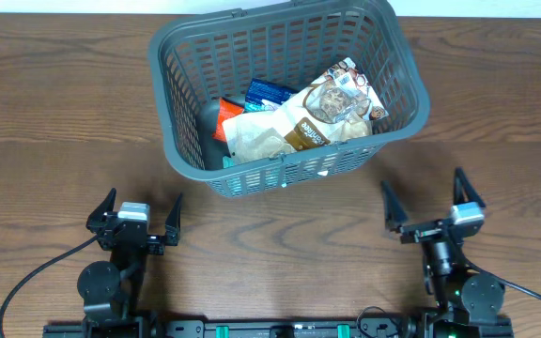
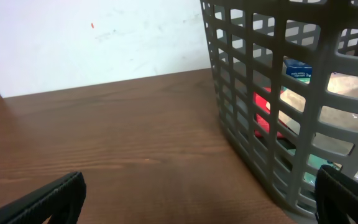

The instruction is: Pack container

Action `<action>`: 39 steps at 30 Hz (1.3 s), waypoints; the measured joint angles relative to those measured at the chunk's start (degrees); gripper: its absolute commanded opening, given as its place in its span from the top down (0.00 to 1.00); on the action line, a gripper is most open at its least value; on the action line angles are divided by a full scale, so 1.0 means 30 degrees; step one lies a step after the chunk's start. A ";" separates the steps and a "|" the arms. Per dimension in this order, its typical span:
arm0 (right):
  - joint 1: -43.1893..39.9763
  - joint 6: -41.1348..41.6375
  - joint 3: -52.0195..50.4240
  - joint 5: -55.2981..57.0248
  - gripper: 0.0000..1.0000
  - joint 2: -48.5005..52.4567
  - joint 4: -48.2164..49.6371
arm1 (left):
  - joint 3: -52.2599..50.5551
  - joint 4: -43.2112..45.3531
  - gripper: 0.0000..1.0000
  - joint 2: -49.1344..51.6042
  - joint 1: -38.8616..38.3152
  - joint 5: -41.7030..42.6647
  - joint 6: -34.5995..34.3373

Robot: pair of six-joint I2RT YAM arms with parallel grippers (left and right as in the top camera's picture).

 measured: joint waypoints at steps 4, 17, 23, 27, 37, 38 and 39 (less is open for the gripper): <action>0.0386 0.0102 -0.0699 -0.0080 0.01 -0.0889 -0.0109 | 0.0000 -0.0007 0.01 0.0000 0.0000 0.0000 0.0000; 0.1027 0.0109 -0.0903 -0.0131 0.01 -0.0991 -0.4240 | 0.0000 0.0000 0.01 0.0000 0.0000 0.0000 0.0000; 0.1027 0.0109 -0.0903 -0.0138 0.01 -0.0998 -0.4240 | 0.0000 0.0000 0.01 0.0000 0.0000 0.0000 0.0000; 0.1027 0.0109 -0.0903 -0.0138 0.01 -0.0998 -0.4240 | 0.0000 0.0000 0.01 0.0000 0.0000 0.0000 0.0000; 0.1027 0.0109 -0.0903 -0.0138 0.01 -0.0998 -0.4240 | 0.0000 0.0000 0.01 0.0000 0.0000 -0.0007 0.0000; 0.1027 0.0109 -0.0903 -0.0138 0.01 -0.0998 -0.4240 | 0.0000 0.0000 0.01 0.0000 0.0000 0.0000 0.0000; 0.1027 0.0109 -0.0903 -0.0131 0.01 -0.0998 -0.4240 | 0.0000 0.0000 0.01 0.0000 0.0000 -0.0007 0.0000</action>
